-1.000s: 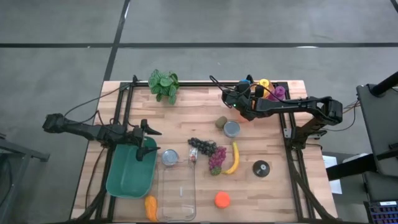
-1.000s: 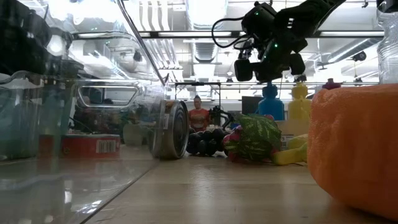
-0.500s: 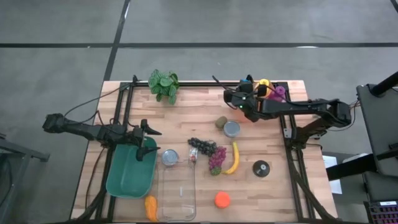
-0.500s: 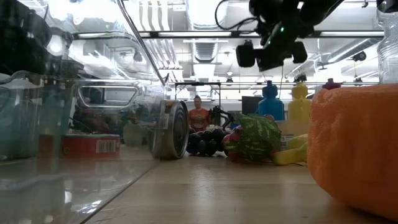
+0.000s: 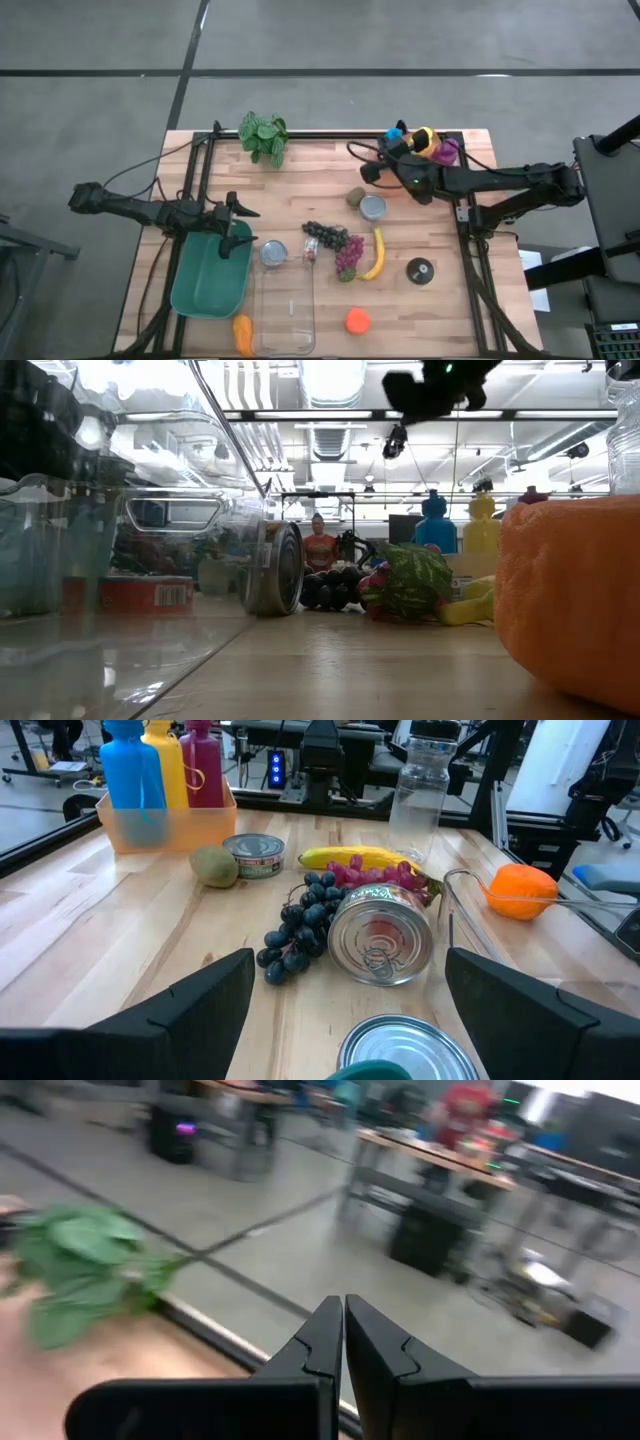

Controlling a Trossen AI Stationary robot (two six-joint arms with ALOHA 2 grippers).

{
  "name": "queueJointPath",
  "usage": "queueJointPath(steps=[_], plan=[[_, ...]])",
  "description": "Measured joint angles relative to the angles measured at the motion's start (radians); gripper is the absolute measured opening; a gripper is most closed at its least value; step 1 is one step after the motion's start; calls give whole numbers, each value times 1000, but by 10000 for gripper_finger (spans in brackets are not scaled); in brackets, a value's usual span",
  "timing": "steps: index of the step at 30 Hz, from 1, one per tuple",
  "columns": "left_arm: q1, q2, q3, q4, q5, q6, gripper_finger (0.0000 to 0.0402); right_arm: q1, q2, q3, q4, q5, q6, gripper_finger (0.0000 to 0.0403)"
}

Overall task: Pick & Place Food Item
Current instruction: Put the transparent tumbler into the orange bin

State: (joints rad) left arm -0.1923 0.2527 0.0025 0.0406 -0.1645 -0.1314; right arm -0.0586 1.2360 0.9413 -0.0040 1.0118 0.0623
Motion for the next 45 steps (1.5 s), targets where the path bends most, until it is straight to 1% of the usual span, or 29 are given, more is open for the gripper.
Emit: queueJointPath(steps=[3, 6, 9, 14, 18, 23, 45], plan=[[0, 0, 0, 0, 0, 0, 336, 41, -64, 1, -4, -75, -2, 12], [0, 0, 0, 0, 0, 0, 336, 86, -135, 1, -60, -145, -3, 12], [0, 0, 0, 0, 0, 0, 336, 131, -194, 1, -145, -158, 21, 12], [0, 0, 0, 0, 0, 0, 336, 204, -266, 1, -296, -159, 154, 12], [0, 0, 0, 0, 0, 0, 336, 260, -277, 1, -381, -161, 217, 12], [0, 0, 0, 0, 0, 0, 336, 297, -271, 0, -412, -161, 226, 11], [0, 0, 0, 0, 0, 0, 336, 301, -271, -1, -412, -156, 200, 11]])
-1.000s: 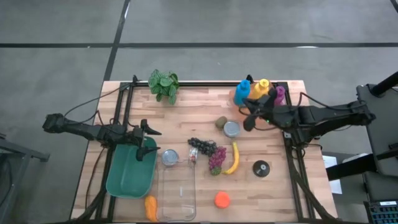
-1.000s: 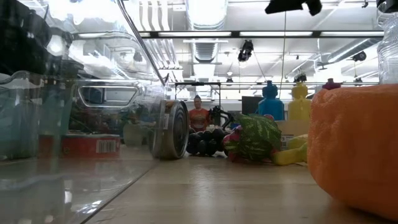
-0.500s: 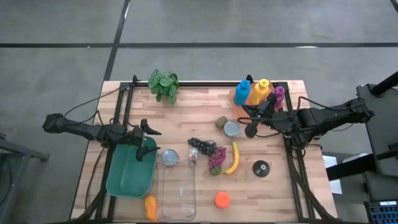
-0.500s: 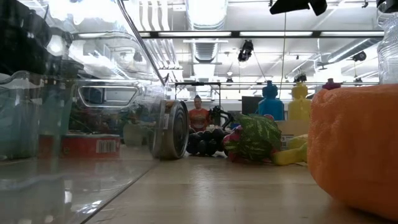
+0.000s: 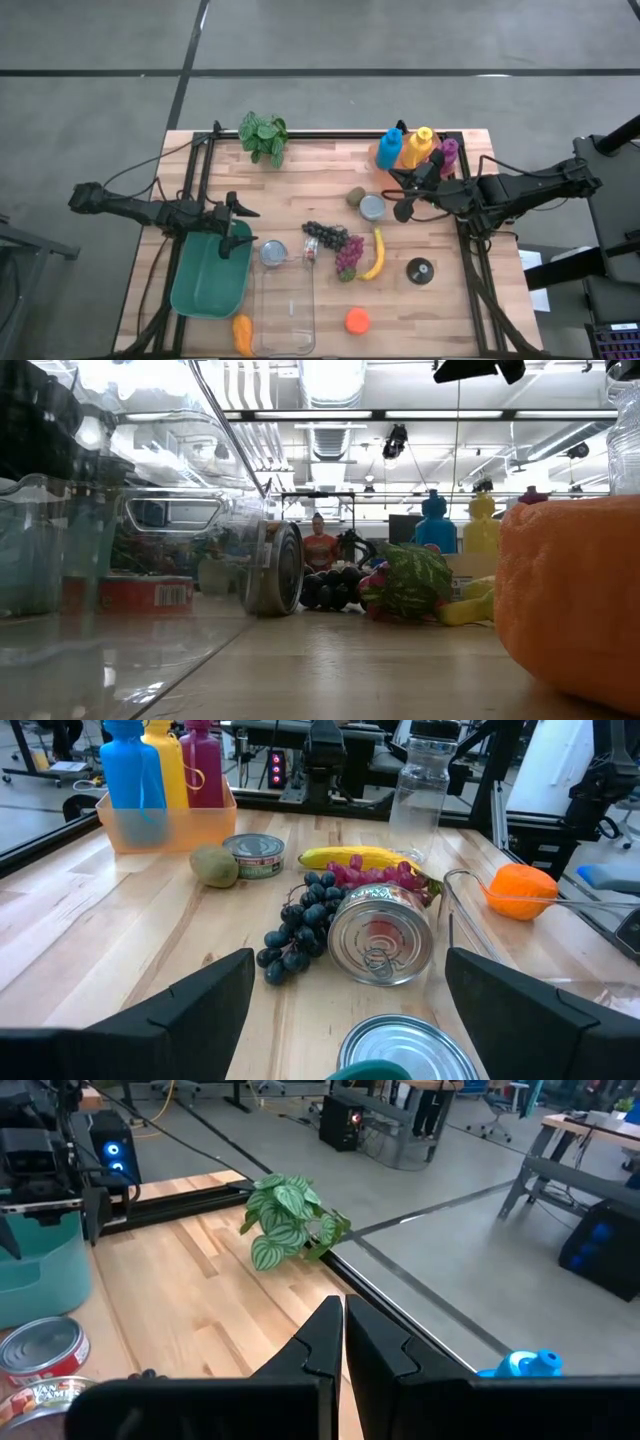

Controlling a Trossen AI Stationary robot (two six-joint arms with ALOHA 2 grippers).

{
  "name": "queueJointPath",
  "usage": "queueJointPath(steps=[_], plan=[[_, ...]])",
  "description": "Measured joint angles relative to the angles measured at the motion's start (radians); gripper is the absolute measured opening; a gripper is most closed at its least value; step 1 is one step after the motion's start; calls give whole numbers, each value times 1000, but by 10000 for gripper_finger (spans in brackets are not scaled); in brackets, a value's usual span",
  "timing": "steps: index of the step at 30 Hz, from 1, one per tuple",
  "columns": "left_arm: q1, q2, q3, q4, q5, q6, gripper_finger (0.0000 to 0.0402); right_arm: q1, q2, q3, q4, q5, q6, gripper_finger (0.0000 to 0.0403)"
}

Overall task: Pick & Place Food Item
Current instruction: Put the transparent tumbler into the orange bin

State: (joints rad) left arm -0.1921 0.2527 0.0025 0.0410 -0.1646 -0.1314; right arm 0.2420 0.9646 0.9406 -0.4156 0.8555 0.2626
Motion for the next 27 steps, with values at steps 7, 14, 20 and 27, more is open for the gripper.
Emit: queueJointPath(steps=[7, 14, 20, 27], plan=[[0, 0, 0, 0, 0, 0, 336, 0, 0, -1, 0, 0, 0, 11], [0, 0, 0, 0, 0, 0, 336, 0, 0, -1, 0, 0, 0, 11], [0, 0, 0, 0, 0, 0, 336, 0, 0, -2, 0, 0, 0, 11], [0, 0, 0, 0, 0, 0, 336, 0, 0, -2, 0, -10, 0, 11]])
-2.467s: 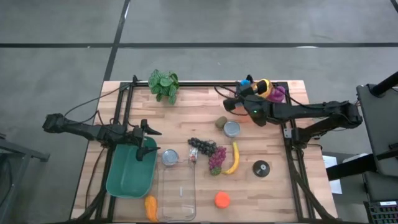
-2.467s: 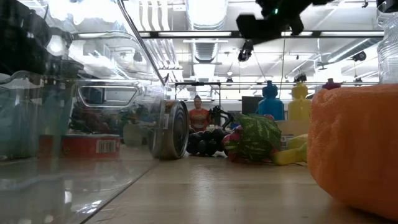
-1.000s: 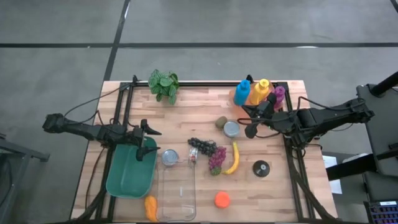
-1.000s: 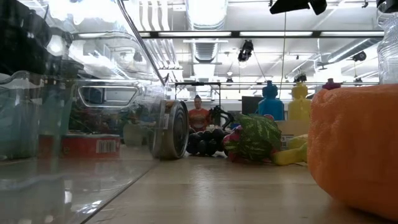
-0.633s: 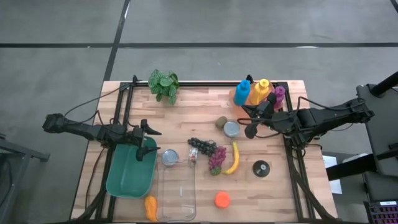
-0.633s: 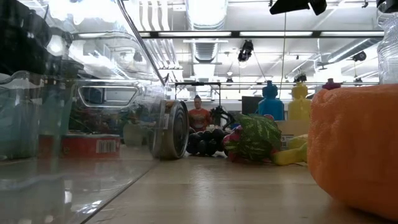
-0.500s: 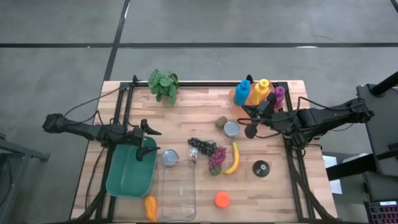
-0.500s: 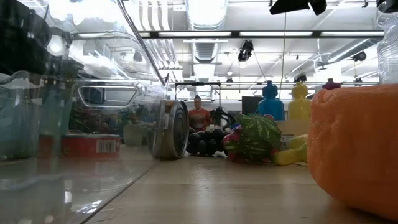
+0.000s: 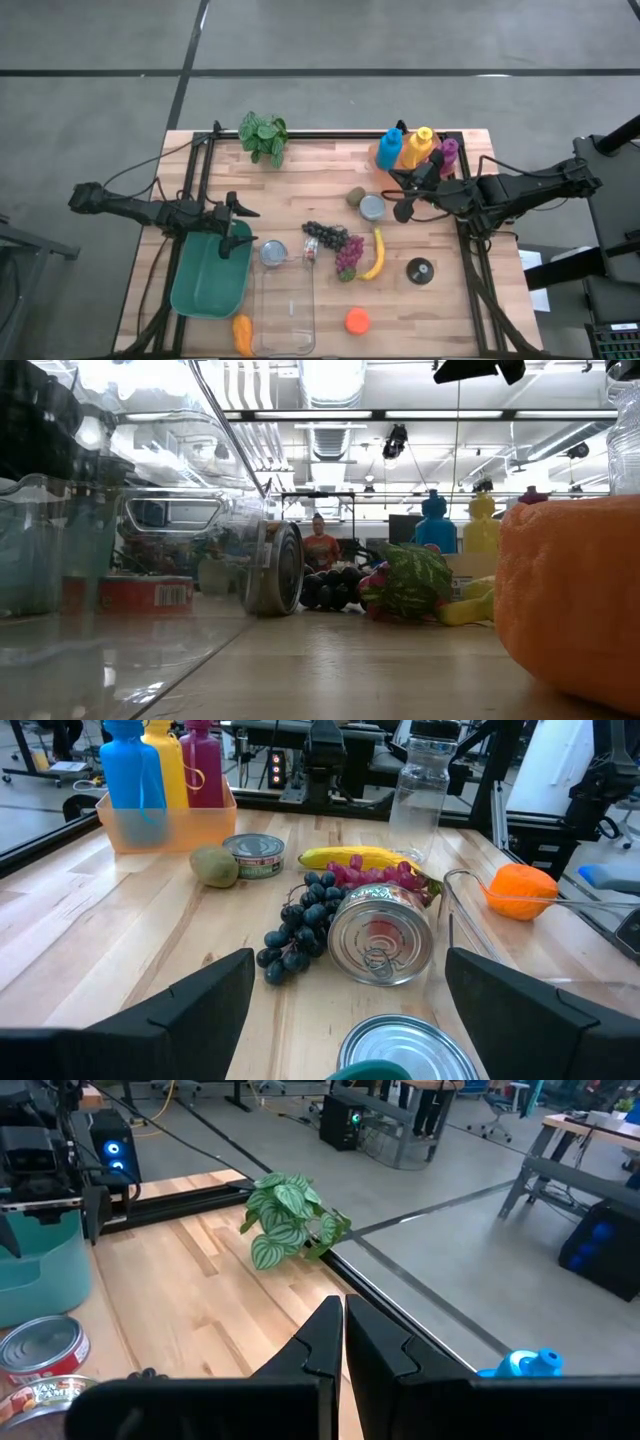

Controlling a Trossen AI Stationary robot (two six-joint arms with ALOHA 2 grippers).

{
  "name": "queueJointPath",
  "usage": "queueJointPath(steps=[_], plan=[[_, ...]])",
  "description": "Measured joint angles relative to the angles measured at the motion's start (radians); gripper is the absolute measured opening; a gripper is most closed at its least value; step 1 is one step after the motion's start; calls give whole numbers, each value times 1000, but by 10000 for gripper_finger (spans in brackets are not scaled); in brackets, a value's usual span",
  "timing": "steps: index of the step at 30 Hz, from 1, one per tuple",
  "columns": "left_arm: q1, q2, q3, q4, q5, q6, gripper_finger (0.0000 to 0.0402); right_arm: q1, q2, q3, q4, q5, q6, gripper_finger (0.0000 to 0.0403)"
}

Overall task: Pick & Place Food Item
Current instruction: Put the transparent tumbler into the orange bin

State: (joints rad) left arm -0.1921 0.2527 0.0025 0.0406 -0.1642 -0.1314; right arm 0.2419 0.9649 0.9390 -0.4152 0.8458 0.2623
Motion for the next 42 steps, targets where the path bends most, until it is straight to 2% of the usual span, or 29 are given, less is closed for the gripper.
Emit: queueJointPath(steps=[5, 7, 12, 17, 21, 25, 28, 32, 37, 42], plan=[[0, 0, 0, 0, 0, 0, 336, -1, 8, 24, -1, -201, 1, 11], [0, 0, 0, 0, 0, 0, 336, 1, 24, 68, -52, -233, 32, 11], [0, 0, 0, 0, 0, 0, 336, -3, 137, 277, -475, -231, 210, 11], [0, 0, 0, 0, 0, 0, 336, -4, 299, 541, -832, -430, 381, 11], [0, 0, 0, 0, 0, 0, 336, -5, 417, 765, -1145, -477, 569, 11], [0, 0, 0, 0, 0, 0, 336, 0, 466, 886, -1152, -584, 625, 11], [0, 0, 0, 0, 0, 0, 336, 5, 479, 955, -1152, -642, 742, 11], [0, 8, 0, 2, 0, 0, 336, 10, 477, 960, -1156, -699, 834, 11], [0, 12, 0, 0, 0, 0, 336, 33, 469, 917, -1157, -843, 802, 11], [0, 13, 0, 0, 0, 0, 336, 89, 447, 869, -1156, -848, 798, 11]])
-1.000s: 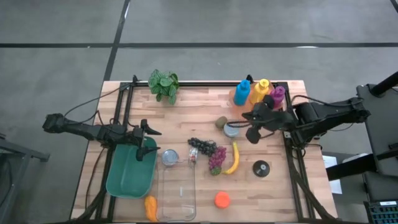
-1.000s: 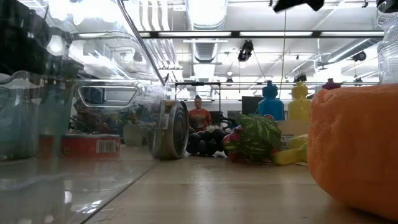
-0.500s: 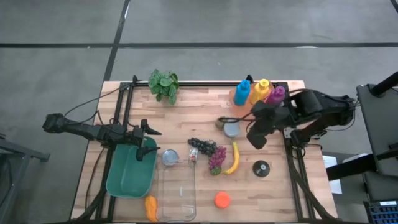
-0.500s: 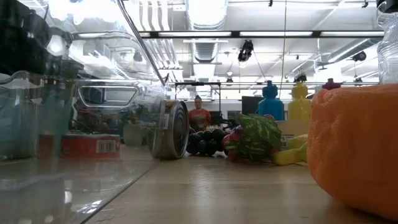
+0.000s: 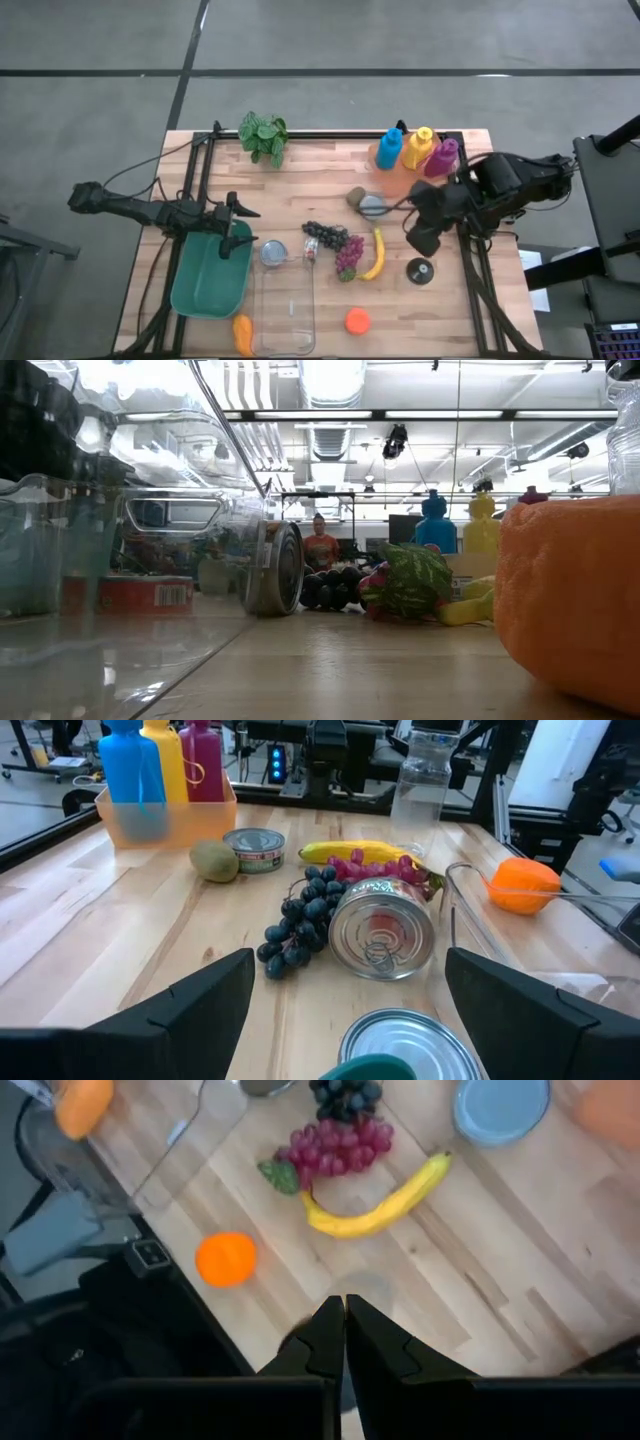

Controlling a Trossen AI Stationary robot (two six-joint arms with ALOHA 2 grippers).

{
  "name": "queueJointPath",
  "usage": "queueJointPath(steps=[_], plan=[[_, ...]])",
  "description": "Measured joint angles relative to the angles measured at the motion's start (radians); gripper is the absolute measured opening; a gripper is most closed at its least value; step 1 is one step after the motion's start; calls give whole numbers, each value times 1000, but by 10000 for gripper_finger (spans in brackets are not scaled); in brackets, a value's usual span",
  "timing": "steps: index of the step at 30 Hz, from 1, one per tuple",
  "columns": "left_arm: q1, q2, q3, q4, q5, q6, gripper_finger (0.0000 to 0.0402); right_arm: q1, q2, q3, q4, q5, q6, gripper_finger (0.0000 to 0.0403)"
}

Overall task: Pick & Place Food Item
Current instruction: Put the transparent tumbler into the orange bin

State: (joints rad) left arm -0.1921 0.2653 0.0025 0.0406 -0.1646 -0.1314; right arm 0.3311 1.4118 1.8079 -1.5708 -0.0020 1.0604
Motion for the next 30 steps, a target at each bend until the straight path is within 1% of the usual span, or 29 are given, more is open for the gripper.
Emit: queueJointPath(steps=[11, 15, 18, 21, 28, 30], plan=[[0, 0, 0, 0, 0, 0, 336, 220, -3, -93, 0, 27, 328, 11], [0, 0, 0, 0, 0, 0, 336, 278, -3, -110, -1, 30, 414, 12], [0, 0, 0, 0, 0, 0, 336, 302, -2, -111, 0, 33, 452, 22], [0, 0, 0, 0, 0, 0, 336, 313, -2, -118, -1, 59, 497, 50], [0, 0, 0, 0, 0, 0, 336, 313, -2, -140, 0, 66, 511, 151], [0, 0, 0, 0, 0, 0, 336, 313, -2, -149, 0, 66, 511, 174]])
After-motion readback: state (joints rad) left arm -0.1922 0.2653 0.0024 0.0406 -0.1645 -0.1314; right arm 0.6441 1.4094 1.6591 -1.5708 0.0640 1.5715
